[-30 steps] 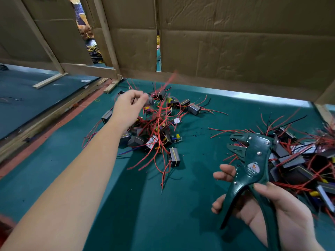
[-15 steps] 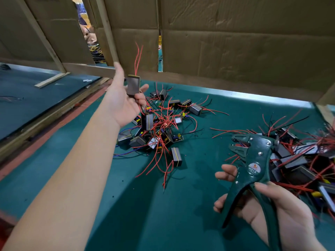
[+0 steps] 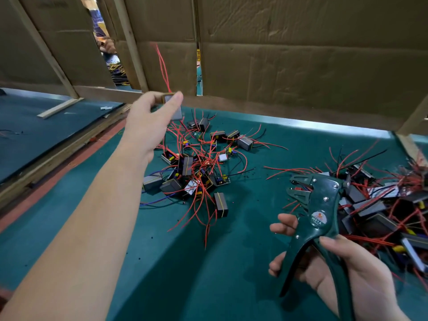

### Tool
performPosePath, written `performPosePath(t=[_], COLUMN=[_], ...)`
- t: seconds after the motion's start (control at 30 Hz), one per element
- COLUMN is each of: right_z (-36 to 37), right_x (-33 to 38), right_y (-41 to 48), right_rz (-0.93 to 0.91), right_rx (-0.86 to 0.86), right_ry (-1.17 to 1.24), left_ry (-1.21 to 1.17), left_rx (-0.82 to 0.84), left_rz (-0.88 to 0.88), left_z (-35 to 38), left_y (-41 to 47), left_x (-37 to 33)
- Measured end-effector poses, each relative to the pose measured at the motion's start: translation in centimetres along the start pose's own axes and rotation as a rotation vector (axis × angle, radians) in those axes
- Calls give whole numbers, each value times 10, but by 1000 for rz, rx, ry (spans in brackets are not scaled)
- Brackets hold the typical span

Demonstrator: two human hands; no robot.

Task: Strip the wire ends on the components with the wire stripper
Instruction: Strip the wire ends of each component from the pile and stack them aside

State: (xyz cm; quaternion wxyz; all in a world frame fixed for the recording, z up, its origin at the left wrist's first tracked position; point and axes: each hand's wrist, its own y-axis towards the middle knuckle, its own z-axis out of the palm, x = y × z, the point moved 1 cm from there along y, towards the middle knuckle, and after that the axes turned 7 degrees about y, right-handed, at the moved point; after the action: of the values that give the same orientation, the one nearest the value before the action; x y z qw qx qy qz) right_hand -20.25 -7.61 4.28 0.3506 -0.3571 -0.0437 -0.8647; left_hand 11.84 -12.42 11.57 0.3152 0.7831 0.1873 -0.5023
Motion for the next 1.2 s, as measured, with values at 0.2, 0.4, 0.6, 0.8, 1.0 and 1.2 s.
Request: performPosePath(t=[0.2,0.4,0.6,0.8,1.0,1.2], right_z=[0,0,-1,-1,-1,-5], right_x=[-2,-1,-2,-1,-3,-5], right_y=[0,1,1,0,-1,0], right_rz=[-11,-5,-3,10,-12,-20], right_rx=[1,2,4,8,25,14], right_ry=[-9,6,-3,1,-30,-49], left_ry=[50,894,1185,766,160,484], left_rx=[139,249,319,381,-47,-70], left_rz=[248,64,11,-1,52,67], left_z=[23,58,70,63,24,0], left_y=[-15,-33,-26,-15,-12,-2], left_x=[-23,11,28,36,39,33])
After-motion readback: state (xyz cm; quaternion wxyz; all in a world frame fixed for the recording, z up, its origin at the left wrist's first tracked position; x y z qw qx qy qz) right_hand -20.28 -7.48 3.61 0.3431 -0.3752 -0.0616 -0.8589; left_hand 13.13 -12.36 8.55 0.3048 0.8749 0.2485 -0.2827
